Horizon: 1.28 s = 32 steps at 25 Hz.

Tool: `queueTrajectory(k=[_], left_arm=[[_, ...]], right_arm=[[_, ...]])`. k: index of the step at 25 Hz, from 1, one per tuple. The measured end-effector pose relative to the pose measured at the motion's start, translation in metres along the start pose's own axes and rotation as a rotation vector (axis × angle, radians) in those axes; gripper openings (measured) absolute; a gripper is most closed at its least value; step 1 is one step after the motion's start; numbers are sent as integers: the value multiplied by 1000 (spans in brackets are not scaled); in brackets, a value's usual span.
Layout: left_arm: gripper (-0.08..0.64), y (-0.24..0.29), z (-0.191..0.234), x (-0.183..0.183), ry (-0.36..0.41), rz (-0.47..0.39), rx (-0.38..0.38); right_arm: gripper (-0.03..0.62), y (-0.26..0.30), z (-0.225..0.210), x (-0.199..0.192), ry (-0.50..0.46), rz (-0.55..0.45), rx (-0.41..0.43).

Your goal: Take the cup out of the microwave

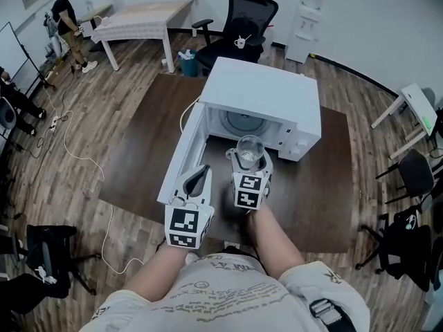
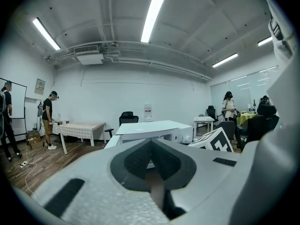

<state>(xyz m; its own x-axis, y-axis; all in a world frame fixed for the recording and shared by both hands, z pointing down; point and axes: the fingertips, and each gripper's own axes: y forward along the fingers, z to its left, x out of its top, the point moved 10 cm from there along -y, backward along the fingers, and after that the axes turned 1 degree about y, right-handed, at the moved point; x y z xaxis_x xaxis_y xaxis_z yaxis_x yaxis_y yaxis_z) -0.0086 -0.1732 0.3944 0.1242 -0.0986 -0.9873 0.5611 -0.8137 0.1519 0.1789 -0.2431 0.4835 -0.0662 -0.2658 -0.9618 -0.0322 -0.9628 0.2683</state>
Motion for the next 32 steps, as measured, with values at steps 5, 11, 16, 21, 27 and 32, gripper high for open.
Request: queueTrajectory(k=[5, 11, 16, 21, 27, 32], left_arm=[[8, -7, -2, 1, -12, -19, -37], [8, -6, -8, -4, -26, -13, -91], [8, -1, -11, -11, -28, 4, -125], [8, 7, -13, -13, -28, 6, -151], [8, 16, -17, -10, -18, -5, -176], [8, 19, -18, -6, -14, -15, -184]], right_arm=[[344, -38, 10, 12, -2, -39, -13], [344, -79, 11, 21, 54, -56, -32], [344, -104, 5, 24, 79, -69, -77], [344, -111, -2, 25, 66, -83, -115], [344, -113, -10, 26, 72, -86, -133], [344, -114, -11, 27, 71, -88, -138]])
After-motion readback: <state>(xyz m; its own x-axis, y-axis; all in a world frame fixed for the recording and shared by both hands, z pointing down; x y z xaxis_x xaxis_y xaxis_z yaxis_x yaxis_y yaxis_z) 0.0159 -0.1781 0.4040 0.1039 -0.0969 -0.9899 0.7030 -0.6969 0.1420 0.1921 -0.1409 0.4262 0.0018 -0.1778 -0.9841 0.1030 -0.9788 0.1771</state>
